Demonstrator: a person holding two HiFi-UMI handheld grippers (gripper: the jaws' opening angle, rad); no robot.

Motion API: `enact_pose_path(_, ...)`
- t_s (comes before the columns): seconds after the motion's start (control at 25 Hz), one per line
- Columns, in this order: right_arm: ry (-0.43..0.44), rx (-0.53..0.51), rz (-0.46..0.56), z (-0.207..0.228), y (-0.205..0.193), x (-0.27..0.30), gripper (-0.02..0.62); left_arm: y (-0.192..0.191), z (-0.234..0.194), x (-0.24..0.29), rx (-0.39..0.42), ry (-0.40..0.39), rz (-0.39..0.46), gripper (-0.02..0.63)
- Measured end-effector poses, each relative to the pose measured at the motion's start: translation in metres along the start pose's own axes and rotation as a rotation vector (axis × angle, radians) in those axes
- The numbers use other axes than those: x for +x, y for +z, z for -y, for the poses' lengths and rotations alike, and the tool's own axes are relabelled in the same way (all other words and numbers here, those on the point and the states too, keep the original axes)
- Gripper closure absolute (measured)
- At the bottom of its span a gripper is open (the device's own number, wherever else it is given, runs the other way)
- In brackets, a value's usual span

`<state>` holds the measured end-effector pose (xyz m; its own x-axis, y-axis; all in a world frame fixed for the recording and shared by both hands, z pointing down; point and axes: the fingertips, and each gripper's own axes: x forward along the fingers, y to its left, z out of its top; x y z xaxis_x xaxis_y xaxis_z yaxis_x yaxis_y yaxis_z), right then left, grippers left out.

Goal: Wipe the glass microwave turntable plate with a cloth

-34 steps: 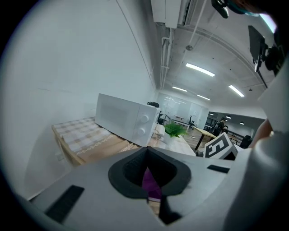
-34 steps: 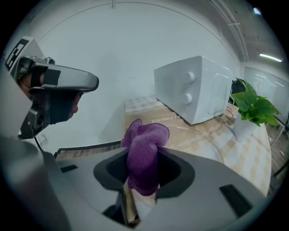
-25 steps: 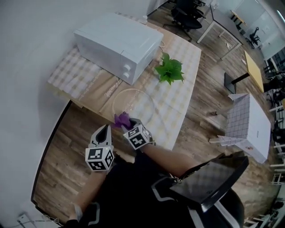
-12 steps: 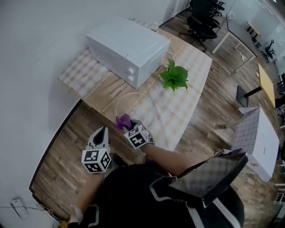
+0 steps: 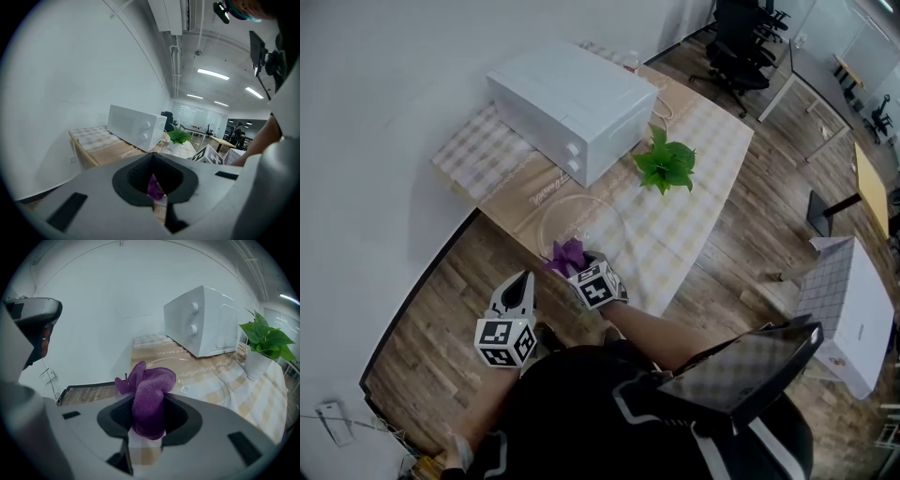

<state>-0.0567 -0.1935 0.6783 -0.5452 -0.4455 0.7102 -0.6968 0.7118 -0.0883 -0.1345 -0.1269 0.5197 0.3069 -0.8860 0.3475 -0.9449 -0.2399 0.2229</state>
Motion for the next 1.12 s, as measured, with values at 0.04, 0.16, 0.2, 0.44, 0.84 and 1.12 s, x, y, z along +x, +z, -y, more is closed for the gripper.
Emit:
enact_pose_path(0.04,-0.001,0.002,0.003,0.002,-0.001,-0.002,0.447,0.000,0.004,0.000,0.007,-0.007,0.003,0.603)
enact_pose_path(0.16,0.001,0.000,0.009,0.009,-0.005,-0.008,0.448,0.001,0.012,0.001,0.016,-0.003,0.007,0.603)
enact_pose_path(0.2,0.001,0.000,0.010,0.012,-0.006,-0.010,0.448,0.001,0.014,0.001,0.017,0.001,0.007,0.603)
enact_pose_path(0.44,-0.014,0.010,0.015,0.030,-0.016,-0.020,0.448,-0.002,0.027,0.003,0.007,0.014,0.001,0.603)
enact_pose_path(0.84,-0.040,0.050,0.027,0.059,-0.027,-0.037,0.447,-0.006,0.049,0.006,0.022,0.022,-0.004,0.603)
enact_pose_path(1.12,-0.056,0.086,0.051,0.076,-0.031,-0.047,0.446,-0.011,0.065,0.007,0.031,0.018,-0.018,0.603)
